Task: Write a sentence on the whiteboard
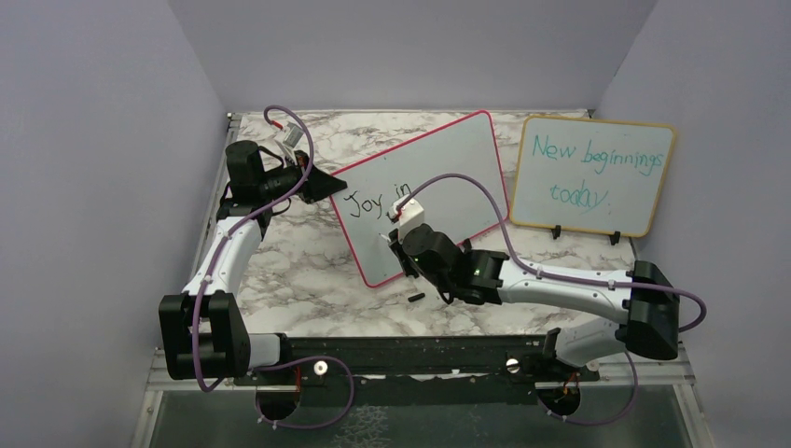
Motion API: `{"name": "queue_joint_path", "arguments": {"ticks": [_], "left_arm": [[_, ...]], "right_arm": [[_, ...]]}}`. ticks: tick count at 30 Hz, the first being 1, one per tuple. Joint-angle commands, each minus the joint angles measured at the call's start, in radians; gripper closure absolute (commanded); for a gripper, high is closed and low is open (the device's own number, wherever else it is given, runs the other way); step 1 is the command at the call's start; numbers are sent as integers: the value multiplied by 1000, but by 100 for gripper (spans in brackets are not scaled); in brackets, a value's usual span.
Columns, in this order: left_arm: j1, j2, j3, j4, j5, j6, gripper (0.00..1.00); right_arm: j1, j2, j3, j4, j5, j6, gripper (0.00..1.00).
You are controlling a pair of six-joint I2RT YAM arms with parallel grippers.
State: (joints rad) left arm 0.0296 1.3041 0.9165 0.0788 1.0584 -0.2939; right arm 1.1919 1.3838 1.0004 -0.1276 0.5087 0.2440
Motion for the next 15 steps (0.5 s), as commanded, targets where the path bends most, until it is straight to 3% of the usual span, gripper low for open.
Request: {"name": "queue_joint_path", "arguments": {"ticks": [1, 15], "left_arm": [[-8, 35, -13, -77, -129, 113, 100], [-8, 38, -13, -77, -128, 114, 100]], "right_arm": [[15, 25, 44, 13, 19, 14, 100], [18, 70, 61, 28, 8, 7, 99]]}}
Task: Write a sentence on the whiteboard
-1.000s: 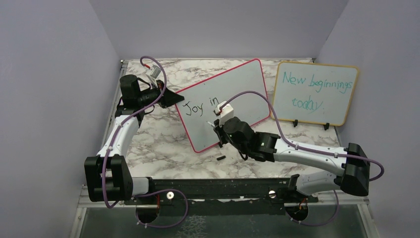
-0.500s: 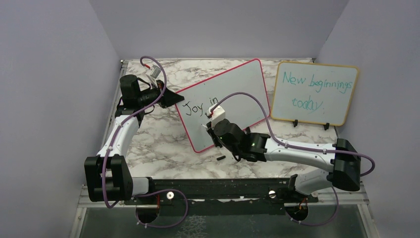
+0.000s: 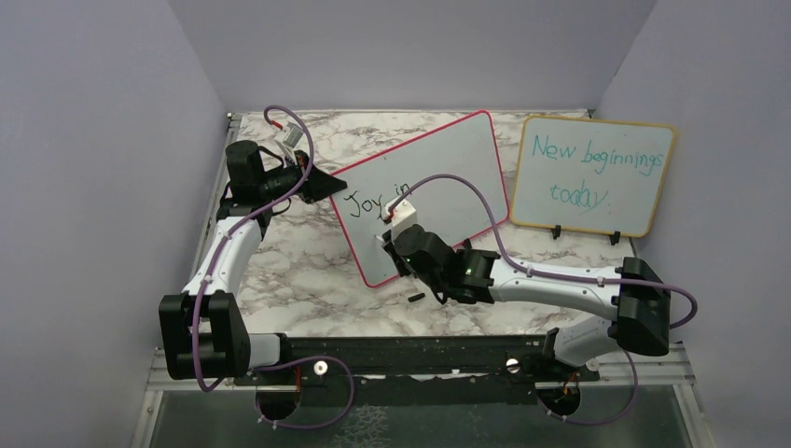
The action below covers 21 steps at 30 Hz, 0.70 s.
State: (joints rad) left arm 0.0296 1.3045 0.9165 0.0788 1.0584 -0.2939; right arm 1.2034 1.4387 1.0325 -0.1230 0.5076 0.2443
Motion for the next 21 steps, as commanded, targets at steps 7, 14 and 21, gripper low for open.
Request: {"name": "queue_joint_path", "arguments": {"ticks": [7, 14, 21], "left_arm": [[-8, 36, -13, -77, -127, 113, 100], [-8, 35, -14, -77, -129, 114, 100], [-8, 35, -15, -77, -127, 114, 100]], "right_arm": [[7, 19, 28, 4, 62, 19, 100], [7, 9, 29, -31, 124, 35, 99], [7, 6, 33, -54, 155, 48, 99]]}}
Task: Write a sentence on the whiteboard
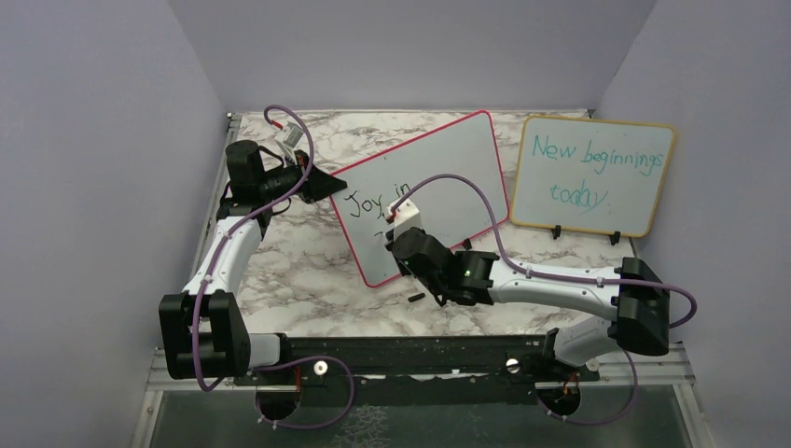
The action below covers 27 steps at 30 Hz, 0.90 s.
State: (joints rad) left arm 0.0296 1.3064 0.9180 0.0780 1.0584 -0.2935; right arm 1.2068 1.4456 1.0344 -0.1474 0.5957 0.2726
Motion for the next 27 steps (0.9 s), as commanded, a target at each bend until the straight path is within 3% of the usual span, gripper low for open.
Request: {"name": "queue_joint_path", "arguments": {"ticks": [1, 12, 27], "left_arm": [[-8, 32, -16, -76, -126, 114, 100], [-9, 33, -16, -76, -130, 114, 100], [-8, 33, -16, -76, -127, 113, 100]], "right_arm": [[4, -3, 29, -30, 67, 20, 100], [4, -70, -13, 81, -38, -58, 100], [4, -6, 32, 36, -12, -37, 100]]}}
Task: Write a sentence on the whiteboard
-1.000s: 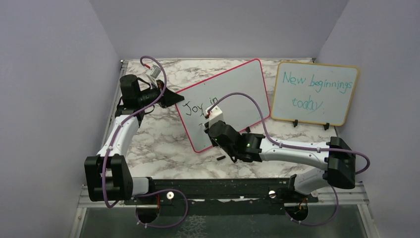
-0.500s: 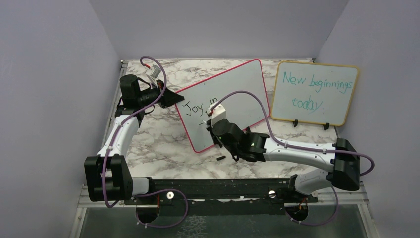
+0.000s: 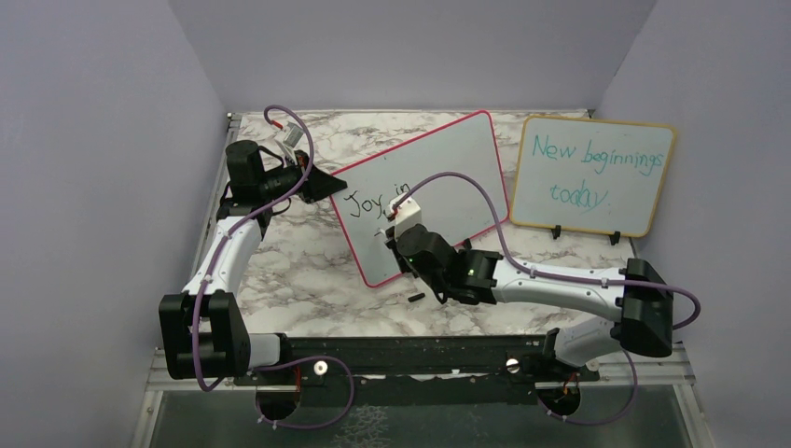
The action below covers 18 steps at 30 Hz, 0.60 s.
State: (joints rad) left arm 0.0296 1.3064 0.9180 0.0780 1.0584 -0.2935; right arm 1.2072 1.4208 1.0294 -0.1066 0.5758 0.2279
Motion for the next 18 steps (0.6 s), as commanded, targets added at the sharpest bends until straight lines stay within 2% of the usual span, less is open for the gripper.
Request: {"name": "queue_joint_path", "arguments": {"ticks": [1, 18], "left_arm": [[-8, 33, -16, -76, -126, 114, 100], [-8, 35, -15, -76, -124, 113, 100]], "right_arm": [[3, 21, 39, -7, 9, 8, 100], [3, 53, 54, -35, 3, 12, 100]]}}
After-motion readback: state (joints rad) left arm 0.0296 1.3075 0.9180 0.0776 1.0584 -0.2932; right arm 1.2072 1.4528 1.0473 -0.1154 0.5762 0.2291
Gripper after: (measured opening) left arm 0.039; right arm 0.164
